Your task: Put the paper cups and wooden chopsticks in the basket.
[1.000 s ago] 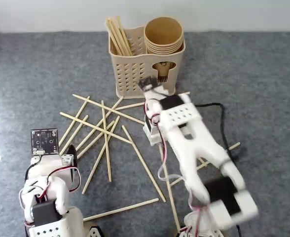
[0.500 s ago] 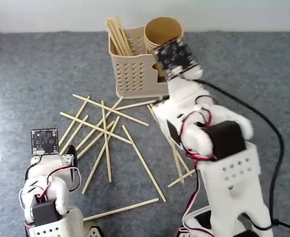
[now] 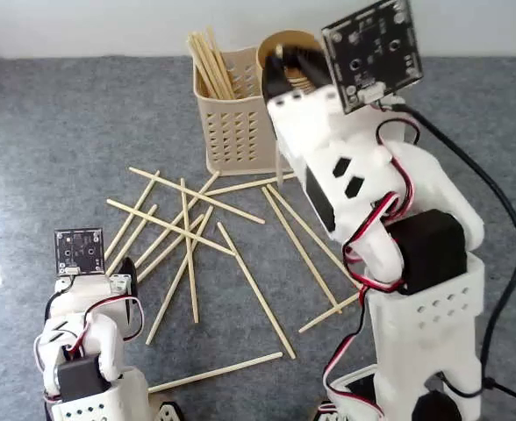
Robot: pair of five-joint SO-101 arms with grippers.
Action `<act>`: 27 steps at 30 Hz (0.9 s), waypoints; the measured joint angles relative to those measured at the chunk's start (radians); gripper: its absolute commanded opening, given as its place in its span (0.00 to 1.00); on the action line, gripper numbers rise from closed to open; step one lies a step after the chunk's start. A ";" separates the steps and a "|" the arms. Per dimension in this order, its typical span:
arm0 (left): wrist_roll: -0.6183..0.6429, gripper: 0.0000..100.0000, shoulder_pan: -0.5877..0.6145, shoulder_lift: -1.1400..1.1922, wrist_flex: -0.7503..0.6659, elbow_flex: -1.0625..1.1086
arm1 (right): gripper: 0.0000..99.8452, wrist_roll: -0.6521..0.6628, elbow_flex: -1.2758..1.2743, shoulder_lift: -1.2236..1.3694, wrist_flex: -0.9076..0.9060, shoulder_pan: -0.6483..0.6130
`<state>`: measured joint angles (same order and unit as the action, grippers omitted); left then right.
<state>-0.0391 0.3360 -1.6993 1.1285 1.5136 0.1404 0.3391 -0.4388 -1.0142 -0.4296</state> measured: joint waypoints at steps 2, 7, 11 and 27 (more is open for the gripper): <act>0.000 0.19 0.000 0.000 0.000 0.000 | 0.01 0.000 0.000 0.023 0.098 0.000; 0.000 0.19 0.000 0.000 0.000 0.000 | 0.01 0.000 0.000 0.117 0.313 0.000; 0.000 0.19 0.000 0.000 0.000 0.000 | 0.01 0.000 0.000 0.203 0.451 0.000; 0.000 0.19 0.000 0.000 0.000 0.000 | 0.18 0.000 -0.002 0.420 0.381 0.000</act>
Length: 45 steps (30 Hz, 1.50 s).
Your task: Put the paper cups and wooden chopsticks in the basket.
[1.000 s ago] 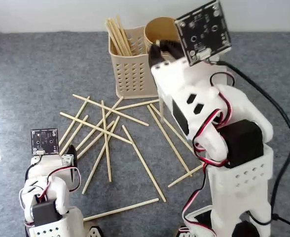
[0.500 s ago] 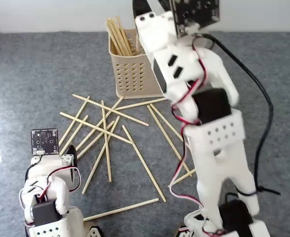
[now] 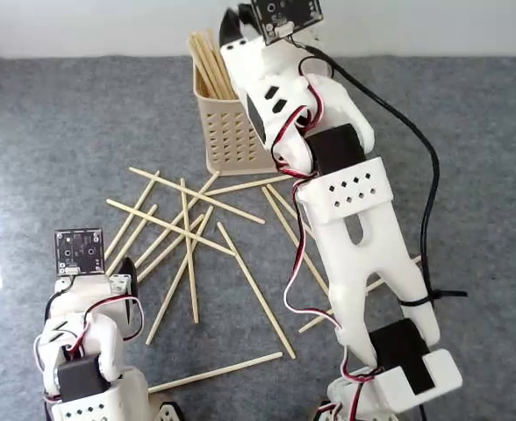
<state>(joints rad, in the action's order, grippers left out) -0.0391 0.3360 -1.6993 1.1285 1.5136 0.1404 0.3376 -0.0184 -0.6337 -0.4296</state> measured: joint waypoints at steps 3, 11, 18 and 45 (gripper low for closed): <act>0.000 0.19 0.000 0.000 0.000 0.000 | 0.22 0.000 0.000 -0.002 -0.064 0.000; 0.000 0.19 0.000 0.000 0.000 0.000 | 0.22 -0.161 0.000 -0.195 -0.431 -0.002; 0.000 0.19 0.000 0.000 0.000 0.000 | 0.22 -0.278 0.000 -0.261 -0.916 -0.002; -0.014 0.18 -0.043 0.000 0.000 0.000 | 0.01 -0.344 -0.939 -0.534 -0.815 0.129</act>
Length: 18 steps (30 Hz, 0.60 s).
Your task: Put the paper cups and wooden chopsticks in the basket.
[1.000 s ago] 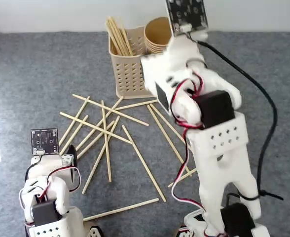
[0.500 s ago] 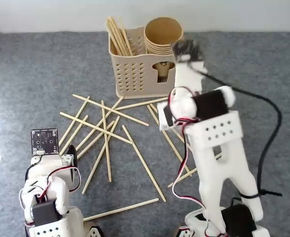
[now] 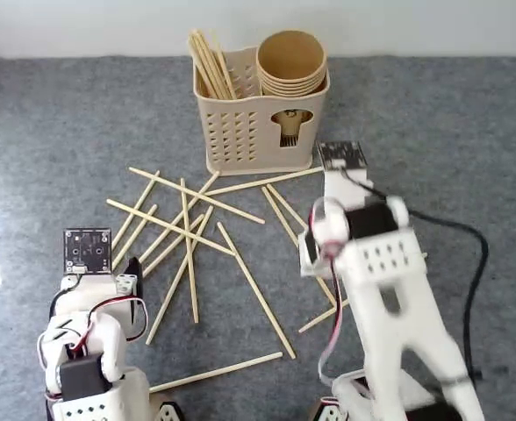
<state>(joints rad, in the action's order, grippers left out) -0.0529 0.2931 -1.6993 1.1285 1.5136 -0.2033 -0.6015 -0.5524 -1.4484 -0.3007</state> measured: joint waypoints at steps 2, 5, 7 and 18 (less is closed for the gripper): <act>0.000 0.18 0.000 0.000 0.000 0.000 | 0.01 0.000 -0.141 -0.121 0.098 0.000; 0.000 0.18 0.000 0.000 0.000 0.000 | 0.01 0.000 -0.282 -0.285 0.164 0.003; 0.000 0.18 0.000 0.000 0.000 0.000 | 0.01 0.005 -0.325 -0.370 0.173 0.021; -0.098 0.18 0.002 0.017 0.068 -0.146 | 0.01 0.005 -0.508 -0.466 0.351 0.152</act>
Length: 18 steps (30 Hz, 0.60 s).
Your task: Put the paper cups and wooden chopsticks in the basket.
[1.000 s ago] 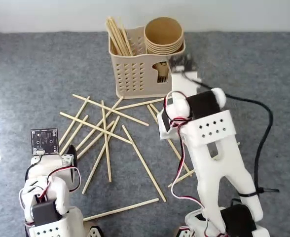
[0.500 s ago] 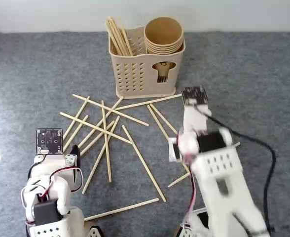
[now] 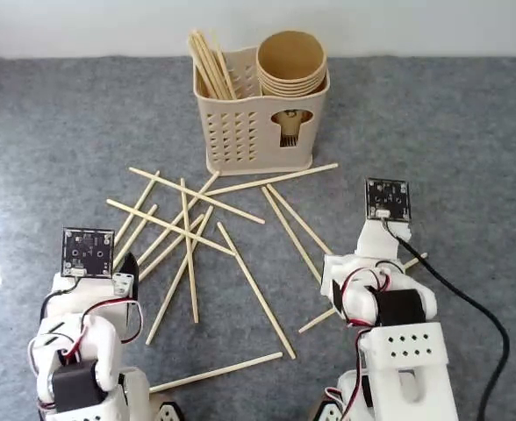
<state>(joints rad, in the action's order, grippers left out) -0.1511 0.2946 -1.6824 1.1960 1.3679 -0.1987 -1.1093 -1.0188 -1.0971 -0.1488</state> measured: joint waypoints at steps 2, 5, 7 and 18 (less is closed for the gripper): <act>-0.035 0.18 0.000 0.054 0.000 -0.040 | 0.01 0.000 -0.005 0.000 0.008 0.005; -0.086 0.18 0.000 0.190 0.000 -0.127 | 0.01 0.000 -0.005 -0.002 0.008 0.011; -0.115 0.19 0.000 0.310 0.000 -0.207 | 0.01 0.000 -0.005 -0.002 0.011 0.006; -0.405 0.28 0.000 1.211 0.014 -0.804 | 0.01 0.000 -0.064 -0.006 0.068 0.006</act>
<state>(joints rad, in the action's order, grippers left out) -0.5562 0.2946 -0.4718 1.2098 0.5639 -0.1987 -1.1738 -1.0249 -1.0296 -0.1427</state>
